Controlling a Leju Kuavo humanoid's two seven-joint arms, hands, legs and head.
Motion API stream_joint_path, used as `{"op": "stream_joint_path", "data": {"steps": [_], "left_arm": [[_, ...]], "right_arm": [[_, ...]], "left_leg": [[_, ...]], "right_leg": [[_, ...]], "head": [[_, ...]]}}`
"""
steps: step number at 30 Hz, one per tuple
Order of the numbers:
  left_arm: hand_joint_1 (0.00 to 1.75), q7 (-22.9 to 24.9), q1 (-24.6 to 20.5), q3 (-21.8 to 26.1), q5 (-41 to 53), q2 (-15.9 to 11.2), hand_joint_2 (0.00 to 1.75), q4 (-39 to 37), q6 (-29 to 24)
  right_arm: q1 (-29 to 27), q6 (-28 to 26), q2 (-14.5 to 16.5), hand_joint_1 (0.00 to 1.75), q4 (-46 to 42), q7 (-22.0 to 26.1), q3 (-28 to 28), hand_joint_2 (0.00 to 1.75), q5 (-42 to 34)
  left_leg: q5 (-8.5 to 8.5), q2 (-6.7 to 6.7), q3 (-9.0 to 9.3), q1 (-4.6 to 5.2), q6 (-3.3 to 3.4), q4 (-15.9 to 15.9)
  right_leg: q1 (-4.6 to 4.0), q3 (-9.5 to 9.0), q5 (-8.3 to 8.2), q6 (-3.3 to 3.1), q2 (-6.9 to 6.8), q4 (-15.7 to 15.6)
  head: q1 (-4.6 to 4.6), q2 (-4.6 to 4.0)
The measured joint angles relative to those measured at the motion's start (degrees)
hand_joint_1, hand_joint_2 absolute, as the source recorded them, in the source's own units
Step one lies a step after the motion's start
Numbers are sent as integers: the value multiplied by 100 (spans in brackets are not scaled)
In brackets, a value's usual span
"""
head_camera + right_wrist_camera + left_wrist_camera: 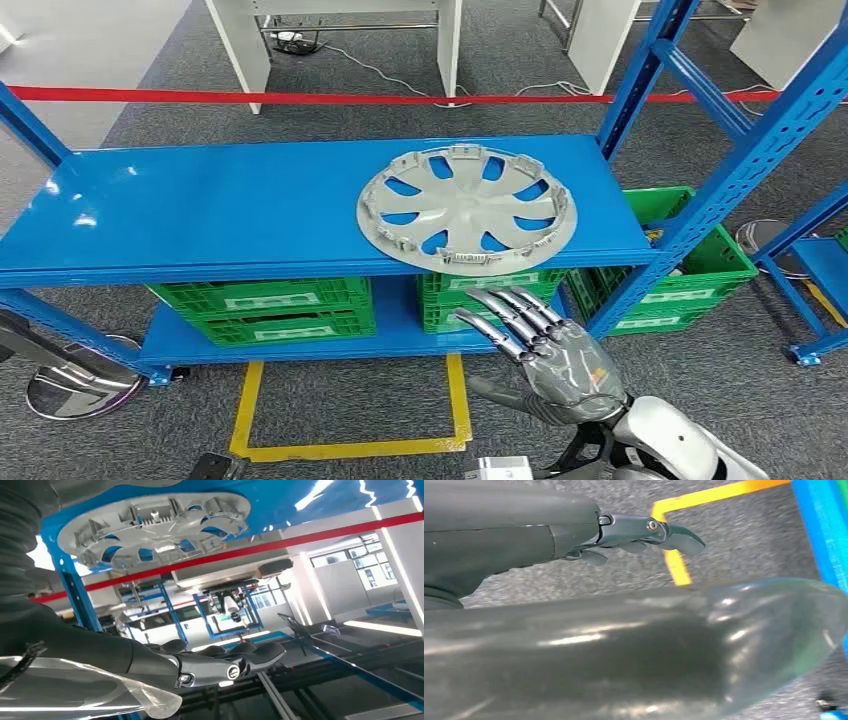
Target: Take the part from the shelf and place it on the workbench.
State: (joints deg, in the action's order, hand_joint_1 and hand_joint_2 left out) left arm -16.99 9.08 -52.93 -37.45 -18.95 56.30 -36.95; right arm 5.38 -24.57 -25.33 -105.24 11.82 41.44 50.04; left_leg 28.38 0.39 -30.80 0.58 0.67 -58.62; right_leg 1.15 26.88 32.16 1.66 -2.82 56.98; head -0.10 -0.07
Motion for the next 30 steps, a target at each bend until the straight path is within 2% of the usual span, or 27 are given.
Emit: {"op": "stream_joint_path", "data": {"steps": [4, 12, 23, 27, 30], "left_arm": [[0, 1, 65, 307, 337, 81, 0, 14, 105], [0, -29, 179, 1375, 1151, 422, 0, 39, 541], [0, -111, 357, 2692, 2207, 839, 0, 29, 1224], [0, 30, 509, 3189, 2908, 961, 0, -27, 1572], [0, 134, 632, 3429, 3092, 1037, 0, -110, 1668]], "right_arm": [[91, -55, 0, 0, 38, -41, 69, 175, 154], [626, -121, 62, 0, 540, -186, 469, 175, 485], [1392, -98, 413, 0, 1489, -451, 1048, 175, 744], [1615, 14, 581, 0, 1855, -636, 1193, 175, 794], [1713, 56, 684, 0, 2022, -685, 1247, 175, 802]], "left_leg": [[0, 0, -1, 1, 0, 0], [-4, 0, -2, 2, 3, 0], [-8, 0, -5, 1, 3, 0], [-8, 1, -6, 1, 3, 0], [-8, 2, -8, 1, 3, 0]], "right_leg": [[0, -8, 0, 0, 0, 0], [0, -10, -4, 5, -2, 0], [0, -9, -6, 6, -1, 2], [0, -5, -6, 6, 2, 2], [0, -3, -6, 6, 1, 2]], "head": [[2, 0], [1, 0], [2, 0], [1, 0], [1, 0]]}}
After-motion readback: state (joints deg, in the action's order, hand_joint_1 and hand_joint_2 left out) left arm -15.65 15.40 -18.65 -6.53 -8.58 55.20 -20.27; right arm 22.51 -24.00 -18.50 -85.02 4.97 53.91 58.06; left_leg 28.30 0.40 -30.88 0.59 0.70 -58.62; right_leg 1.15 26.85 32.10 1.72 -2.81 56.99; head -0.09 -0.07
